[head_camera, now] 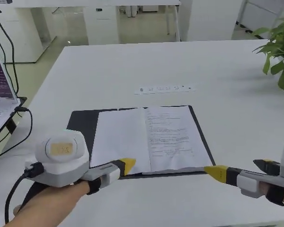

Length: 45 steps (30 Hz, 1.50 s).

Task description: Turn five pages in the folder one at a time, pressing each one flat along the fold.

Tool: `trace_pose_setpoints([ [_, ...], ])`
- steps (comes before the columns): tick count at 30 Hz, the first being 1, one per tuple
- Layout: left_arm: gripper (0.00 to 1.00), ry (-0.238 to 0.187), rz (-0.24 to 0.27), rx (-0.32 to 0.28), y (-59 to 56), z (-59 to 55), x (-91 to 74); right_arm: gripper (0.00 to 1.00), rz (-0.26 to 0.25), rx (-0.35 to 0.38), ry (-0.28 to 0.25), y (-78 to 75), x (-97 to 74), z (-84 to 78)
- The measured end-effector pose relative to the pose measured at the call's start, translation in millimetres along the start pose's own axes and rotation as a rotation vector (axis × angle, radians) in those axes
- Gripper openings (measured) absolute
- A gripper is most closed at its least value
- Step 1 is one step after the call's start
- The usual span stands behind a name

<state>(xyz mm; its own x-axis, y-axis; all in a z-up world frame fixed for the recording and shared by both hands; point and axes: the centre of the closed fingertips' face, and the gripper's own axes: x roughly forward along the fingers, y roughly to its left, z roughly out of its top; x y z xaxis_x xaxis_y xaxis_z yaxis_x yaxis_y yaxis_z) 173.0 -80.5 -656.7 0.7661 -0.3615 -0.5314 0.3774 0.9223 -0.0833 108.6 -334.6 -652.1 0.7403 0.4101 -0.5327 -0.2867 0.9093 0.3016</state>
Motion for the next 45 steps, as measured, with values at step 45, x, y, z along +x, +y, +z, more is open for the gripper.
trace_pose_setpoints([
  [45, 0.62, 0.017, -0.164, 0.155, -151.2, -30.5, 188.1, 0.84, -0.003, 0.150, -0.015, -17.2, 18.1, -17.2],
])
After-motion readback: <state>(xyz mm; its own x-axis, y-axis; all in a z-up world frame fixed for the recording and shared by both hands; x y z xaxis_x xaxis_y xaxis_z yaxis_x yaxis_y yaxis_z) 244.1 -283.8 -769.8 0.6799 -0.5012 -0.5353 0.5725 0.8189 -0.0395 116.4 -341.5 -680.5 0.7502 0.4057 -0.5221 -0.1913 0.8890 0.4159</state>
